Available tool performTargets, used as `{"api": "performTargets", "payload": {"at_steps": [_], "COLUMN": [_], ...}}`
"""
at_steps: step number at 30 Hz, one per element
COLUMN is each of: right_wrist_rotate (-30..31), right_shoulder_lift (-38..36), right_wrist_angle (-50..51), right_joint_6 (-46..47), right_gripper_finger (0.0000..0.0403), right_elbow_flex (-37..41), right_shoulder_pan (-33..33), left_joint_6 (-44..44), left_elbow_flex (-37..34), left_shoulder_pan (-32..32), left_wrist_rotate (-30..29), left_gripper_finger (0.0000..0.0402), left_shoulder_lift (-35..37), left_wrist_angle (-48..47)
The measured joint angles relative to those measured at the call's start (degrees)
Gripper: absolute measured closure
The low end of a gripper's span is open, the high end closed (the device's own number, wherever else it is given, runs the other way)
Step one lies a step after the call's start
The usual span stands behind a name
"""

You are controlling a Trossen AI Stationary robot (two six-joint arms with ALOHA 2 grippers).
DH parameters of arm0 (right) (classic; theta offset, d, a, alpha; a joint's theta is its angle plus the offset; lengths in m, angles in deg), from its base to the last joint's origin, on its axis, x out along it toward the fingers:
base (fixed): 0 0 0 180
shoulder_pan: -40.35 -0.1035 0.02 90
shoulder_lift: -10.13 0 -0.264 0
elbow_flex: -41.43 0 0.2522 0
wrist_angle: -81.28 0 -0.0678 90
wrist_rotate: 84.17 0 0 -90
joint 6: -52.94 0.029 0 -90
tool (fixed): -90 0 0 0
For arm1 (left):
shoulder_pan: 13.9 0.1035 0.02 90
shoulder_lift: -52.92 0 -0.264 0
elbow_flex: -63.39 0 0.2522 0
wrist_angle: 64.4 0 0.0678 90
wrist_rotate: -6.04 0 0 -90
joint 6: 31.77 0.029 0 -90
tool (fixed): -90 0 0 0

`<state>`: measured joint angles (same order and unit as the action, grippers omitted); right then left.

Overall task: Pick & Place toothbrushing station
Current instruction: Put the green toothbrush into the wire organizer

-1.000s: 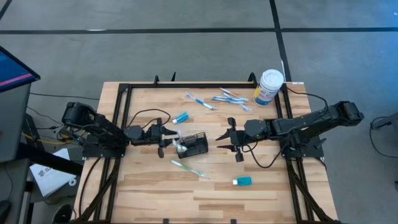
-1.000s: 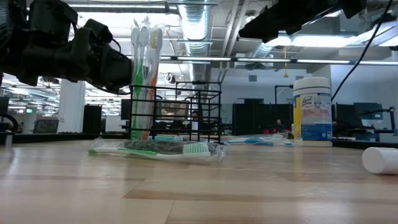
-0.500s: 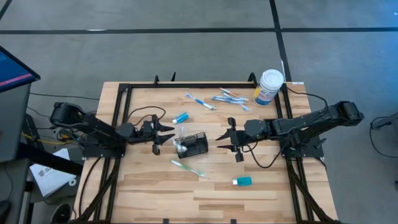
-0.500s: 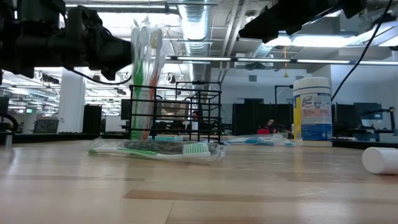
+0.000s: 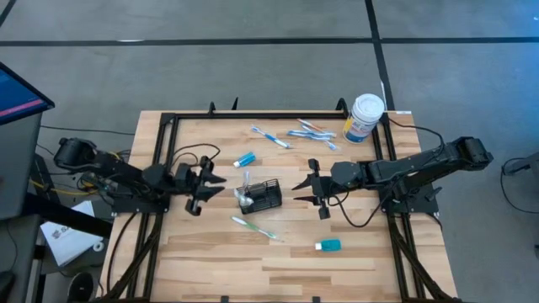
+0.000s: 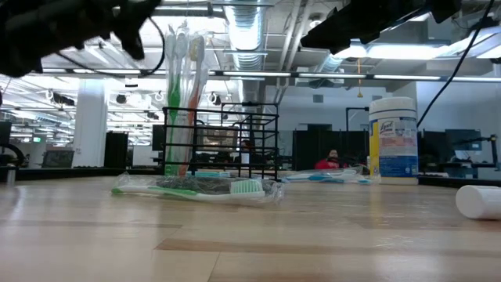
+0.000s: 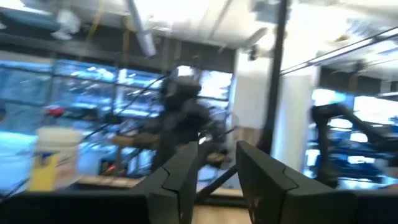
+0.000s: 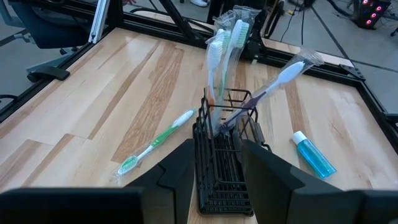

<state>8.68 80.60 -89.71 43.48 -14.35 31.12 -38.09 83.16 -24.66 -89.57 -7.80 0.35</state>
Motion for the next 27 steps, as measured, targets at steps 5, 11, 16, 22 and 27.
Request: {"api": "performTargets", "payload": {"at_steps": [5, 11, 16, 22, 27], "right_wrist_rotate": [0.00, -0.02, -0.02, -0.02, -0.01], "right_shoulder_lift": [0.00, 0.00, 0.00, 0.00, 0.00], "right_wrist_angle": [-0.34, -0.19, -0.09, 0.47, 1.42], "right_joint_6": [-0.01, 0.01, 0.01, 0.01, 0.36], "right_gripper_finger": [0.0280, 0.0281, 0.0281, 0.0281, 0.0281], "right_elbow_flex": [0.00, 0.00, 0.00, 0.00, 0.00], "right_shoulder_pan": [0.04, 0.02, 0.02, -0.13, -0.11], "left_joint_6": [4.86, 8.46, 10.55, 10.42, 10.65], "left_elbow_flex": [4.54, 11.60, 19.94, 28.47, 31.89], "left_shoulder_pan": [-5.77, -10.08, -11.96, -15.86, -21.53], "left_wrist_rotate": [-0.01, -2.03, -5.52, -15.38, -26.13], "left_gripper_finger": [0.0317, 0.0349, 0.0394, 0.0401, 0.0401], "left_shoulder_lift": [-2.16, -6.06, -8.17, -8.78, -11.90], "left_wrist_angle": [-0.36, -7.55, -21.59, -40.27, -44.87]}}
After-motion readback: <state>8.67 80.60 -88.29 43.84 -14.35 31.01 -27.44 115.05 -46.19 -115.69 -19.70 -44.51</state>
